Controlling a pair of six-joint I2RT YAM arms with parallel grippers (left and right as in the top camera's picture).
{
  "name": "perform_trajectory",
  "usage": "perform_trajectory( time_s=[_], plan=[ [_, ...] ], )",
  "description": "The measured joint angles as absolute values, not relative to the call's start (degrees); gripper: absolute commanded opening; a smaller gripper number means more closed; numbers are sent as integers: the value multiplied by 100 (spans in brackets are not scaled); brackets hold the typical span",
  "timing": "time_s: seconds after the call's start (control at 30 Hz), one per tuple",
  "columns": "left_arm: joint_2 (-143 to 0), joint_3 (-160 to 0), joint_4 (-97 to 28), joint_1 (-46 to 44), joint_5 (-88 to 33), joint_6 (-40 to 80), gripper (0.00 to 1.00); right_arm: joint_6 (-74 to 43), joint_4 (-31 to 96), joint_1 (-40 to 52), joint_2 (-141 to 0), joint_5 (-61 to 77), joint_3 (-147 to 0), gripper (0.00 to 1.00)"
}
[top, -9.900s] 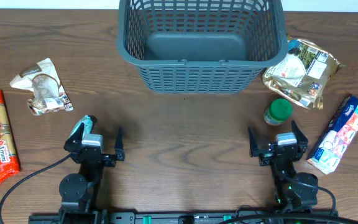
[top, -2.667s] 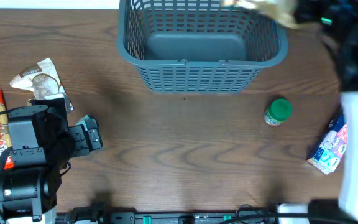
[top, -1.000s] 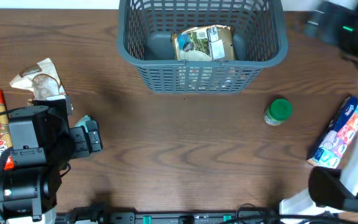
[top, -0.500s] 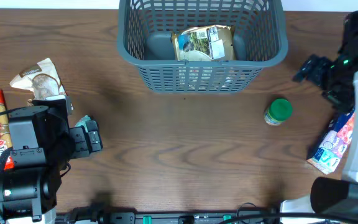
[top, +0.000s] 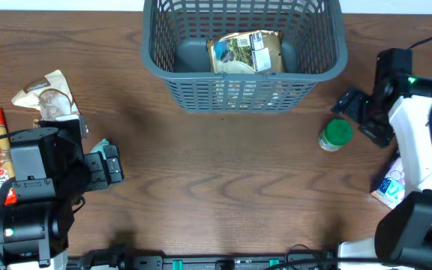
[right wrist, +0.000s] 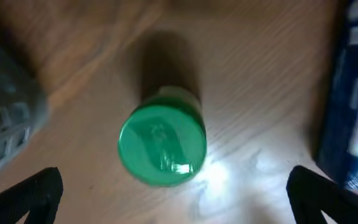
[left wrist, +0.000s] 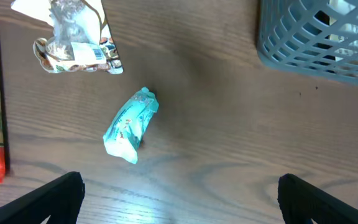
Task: Pack container
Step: 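Move the right gripper down and grasp the green-lidded jar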
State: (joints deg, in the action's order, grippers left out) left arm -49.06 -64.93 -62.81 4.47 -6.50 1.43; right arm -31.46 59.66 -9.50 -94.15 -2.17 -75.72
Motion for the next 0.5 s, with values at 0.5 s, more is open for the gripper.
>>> perform_trajectory(
  time_s=[0.5],
  plan=[
    [-4906,-6495,-6283,447,-650,143,98,-3120,3750,-950,-9417,-235,-5712,99]
  ],
)
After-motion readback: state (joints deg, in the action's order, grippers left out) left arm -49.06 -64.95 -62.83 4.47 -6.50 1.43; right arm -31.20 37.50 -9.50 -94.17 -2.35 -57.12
